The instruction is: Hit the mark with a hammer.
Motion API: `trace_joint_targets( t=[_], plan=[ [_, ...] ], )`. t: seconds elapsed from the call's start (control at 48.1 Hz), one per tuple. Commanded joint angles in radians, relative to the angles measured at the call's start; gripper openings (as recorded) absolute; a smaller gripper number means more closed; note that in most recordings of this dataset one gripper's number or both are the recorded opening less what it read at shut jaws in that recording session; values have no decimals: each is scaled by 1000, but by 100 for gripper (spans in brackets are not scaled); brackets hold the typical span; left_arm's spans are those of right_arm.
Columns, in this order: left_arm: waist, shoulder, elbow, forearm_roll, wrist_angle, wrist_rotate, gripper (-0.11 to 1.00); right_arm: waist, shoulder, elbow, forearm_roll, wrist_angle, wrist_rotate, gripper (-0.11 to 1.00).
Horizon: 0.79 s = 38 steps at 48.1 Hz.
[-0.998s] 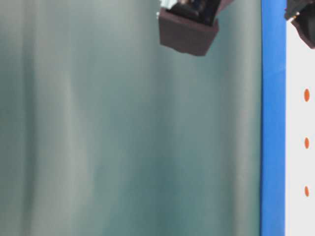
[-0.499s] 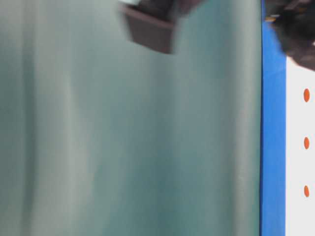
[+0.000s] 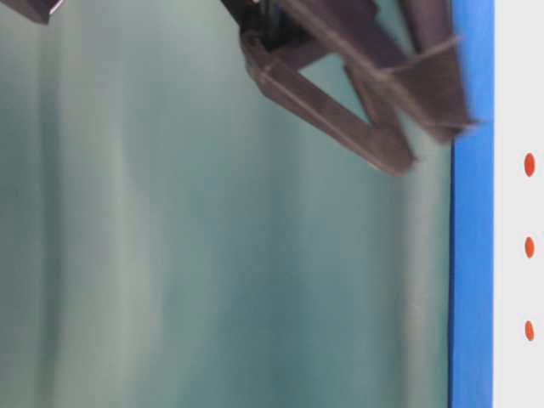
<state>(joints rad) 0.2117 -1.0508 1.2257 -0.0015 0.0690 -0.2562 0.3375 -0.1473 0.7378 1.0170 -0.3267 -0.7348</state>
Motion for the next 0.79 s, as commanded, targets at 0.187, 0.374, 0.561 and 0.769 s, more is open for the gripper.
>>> trace_joint_targets(
  t=[0.187, 0.374, 0.561, 0.769],
  plan=[
    [3, -11, -17, -2, 14, 3, 76, -129, -215, 115, -2, 55, -71, 88],
    [3, -23, -18, 0, 95, 14, 75, -190, -357, 201, -2, 115, -107, 88],
    [5, -43, -23, -2, 202, 75, 75, -218, -500, 270, -3, 170, -153, 88],
    [-18, -101, -23, -2, 164, 156, 75, -247, -624, 368, -3, 187, -189, 88]
  ],
)
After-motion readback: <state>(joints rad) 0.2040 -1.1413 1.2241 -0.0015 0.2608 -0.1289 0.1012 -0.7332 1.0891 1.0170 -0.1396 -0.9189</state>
